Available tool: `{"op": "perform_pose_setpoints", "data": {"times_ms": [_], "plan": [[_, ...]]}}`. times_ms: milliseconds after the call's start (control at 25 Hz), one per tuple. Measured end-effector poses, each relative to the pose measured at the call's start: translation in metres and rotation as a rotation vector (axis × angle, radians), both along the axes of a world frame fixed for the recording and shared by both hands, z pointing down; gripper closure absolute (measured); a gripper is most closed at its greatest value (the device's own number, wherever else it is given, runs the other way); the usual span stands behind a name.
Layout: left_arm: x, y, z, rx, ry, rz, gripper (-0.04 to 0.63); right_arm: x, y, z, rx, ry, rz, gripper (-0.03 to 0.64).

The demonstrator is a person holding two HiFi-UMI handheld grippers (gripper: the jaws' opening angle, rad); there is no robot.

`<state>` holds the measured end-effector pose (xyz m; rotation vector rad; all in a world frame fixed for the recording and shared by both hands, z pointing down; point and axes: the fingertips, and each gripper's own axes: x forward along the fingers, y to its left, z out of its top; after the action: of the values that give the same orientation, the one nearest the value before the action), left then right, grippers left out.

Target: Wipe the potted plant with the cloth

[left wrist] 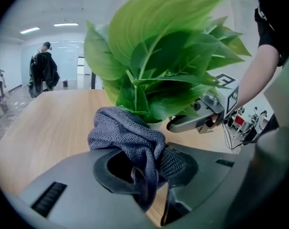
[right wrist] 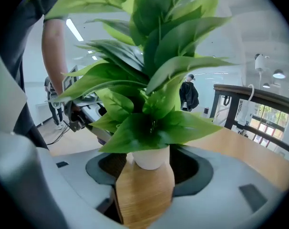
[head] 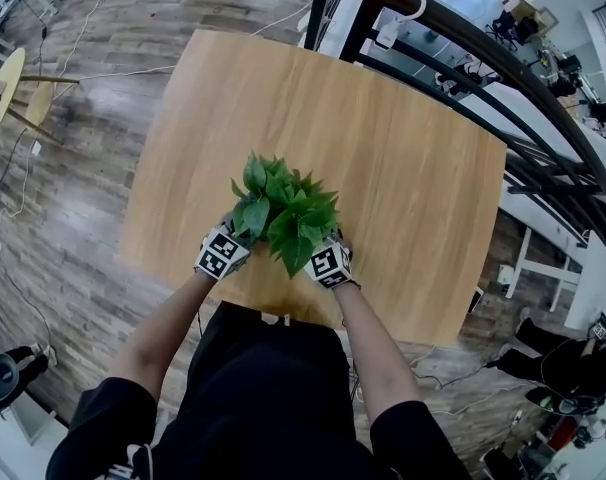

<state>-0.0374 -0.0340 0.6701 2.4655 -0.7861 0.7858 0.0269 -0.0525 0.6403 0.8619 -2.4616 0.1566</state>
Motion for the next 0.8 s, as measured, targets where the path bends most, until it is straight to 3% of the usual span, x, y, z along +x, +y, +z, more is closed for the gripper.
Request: {"op": "perform_pose_setpoints", "data": {"times_ms": [240, 520, 720, 800], "plan": [[0.012, 0.01, -0.002, -0.011, 0.044, -0.022, 0.462, 0.002, 0.001, 0.002, 0.002, 0.011, -0.012, 0.347], [-0.011, 0.001, 0.005, -0.011, 0.018, -0.073, 0.462, -0.011, 0.044, 0.001, -0.022, -0.012, -0.117, 0.347], [-0.012, -0.011, 0.003, 0.001, 0.012, -0.078, 0.462, 0.017, 0.021, 0.008, -0.047, -0.026, 0.052, 0.347], [-0.012, -0.012, 0.004, 0.001, 0.009, -0.067, 0.462, 0.014, 0.01, 0.003, -0.033, -0.018, 0.037, 0.345]]}}
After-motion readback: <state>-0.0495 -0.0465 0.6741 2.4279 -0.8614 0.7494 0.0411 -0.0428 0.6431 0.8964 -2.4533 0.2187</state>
